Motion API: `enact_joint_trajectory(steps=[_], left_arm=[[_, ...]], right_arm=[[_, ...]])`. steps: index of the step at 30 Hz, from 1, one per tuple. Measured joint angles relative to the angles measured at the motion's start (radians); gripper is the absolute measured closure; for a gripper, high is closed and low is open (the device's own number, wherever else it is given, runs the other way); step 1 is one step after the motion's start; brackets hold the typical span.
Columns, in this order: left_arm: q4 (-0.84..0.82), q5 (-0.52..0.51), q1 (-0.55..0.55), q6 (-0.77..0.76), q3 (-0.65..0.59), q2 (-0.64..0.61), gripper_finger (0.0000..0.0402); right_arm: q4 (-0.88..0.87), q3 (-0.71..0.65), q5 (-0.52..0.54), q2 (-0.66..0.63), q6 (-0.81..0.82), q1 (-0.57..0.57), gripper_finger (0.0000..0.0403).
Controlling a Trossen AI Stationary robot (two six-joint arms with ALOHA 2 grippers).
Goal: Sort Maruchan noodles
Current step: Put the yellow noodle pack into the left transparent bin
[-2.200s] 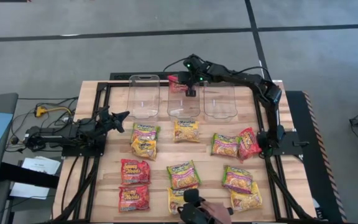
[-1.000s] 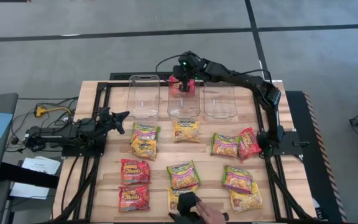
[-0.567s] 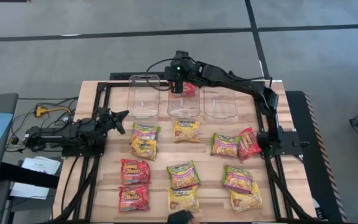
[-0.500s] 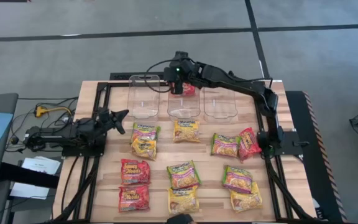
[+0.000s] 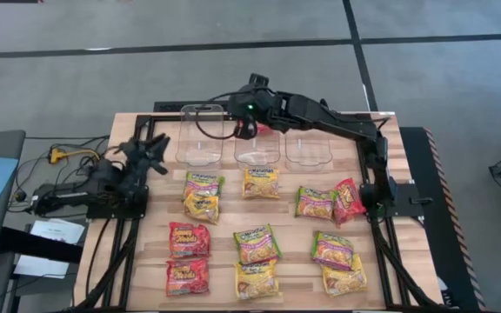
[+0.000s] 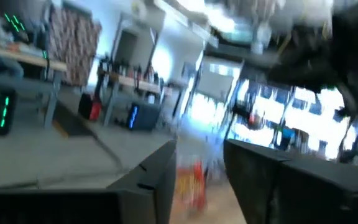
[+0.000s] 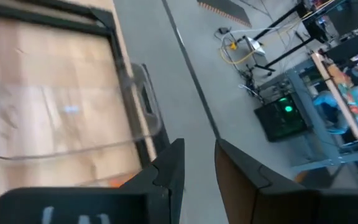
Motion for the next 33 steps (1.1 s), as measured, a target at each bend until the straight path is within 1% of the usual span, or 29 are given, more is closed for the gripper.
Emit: enact_joint_trajectory(steps=[2, 5, 9, 11, 13, 15, 17, 21, 24, 26, 29, 33], left_arm=[[0.104, 0.023, 0.009, 0.006, 0.0, 0.0, 0.0259], [0.259, 0.121, 0.018, 0.025, 0.001, 0.0, 0.0252], [0.423, 0.222, 0.021, 0.033, 0.001, 0.0, 0.0251], [0.468, 0.266, 0.021, 0.033, 0.008, 0.0, 0.0251], [0.449, 0.293, 0.02, 0.033, 0.033, 0.001, 0.0251], [0.383, 0.311, 0.02, 0.039, 0.085, 0.012, 0.0251], [0.274, 0.337, 0.02, 0.057, 0.148, 0.031, 0.0251], [-0.033, 0.382, 0.02, 0.093, 0.305, 0.105, 0.0251], [-0.301, 0.394, 0.02, 0.076, 0.417, 0.167, 0.0251], [-0.442, 0.398, 0.02, 0.053, 0.477, 0.207, 0.0251], [-0.535, 0.397, 0.02, 0.048, 0.539, 0.263, 0.0251], [-0.564, 0.387, 0.02, 0.079, 0.577, 0.336, 0.0251]], right_arm=[[-0.014, 0.029, 0.001, 0.0, 0.035, 0.025, 0.029], [-0.023, 0.07, 0.005, 0.0, 0.085, 0.065, 0.029], [-0.024, 0.065, 0.02, -0.022, 0.102, 0.124, 0.029], [-0.012, 0.068, 0.043, -0.03, 0.099, 0.157, 0.029], [-0.028, 0.066, 0.073, -0.045, 0.098, 0.186, 0.029], [-0.021, 0.066, 0.103, -0.051, 0.097, 0.217, 0.029], [-0.021, 0.067, 0.136, -0.055, 0.098, 0.241, 0.029], [-0.026, 0.066, 0.2, -0.07, 0.097, 0.277, 0.029], [-0.029, 0.067, 0.232, -0.07, 0.098, 0.293, 0.029], [-0.034, 0.066, 0.255, -0.069, 0.101, 0.305, 0.029], [-0.043, 0.066, 0.274, -0.069, 0.128, 0.323, 0.029], [-0.085, 0.066, 0.286, -0.068, 0.19, 0.343, 0.029]])
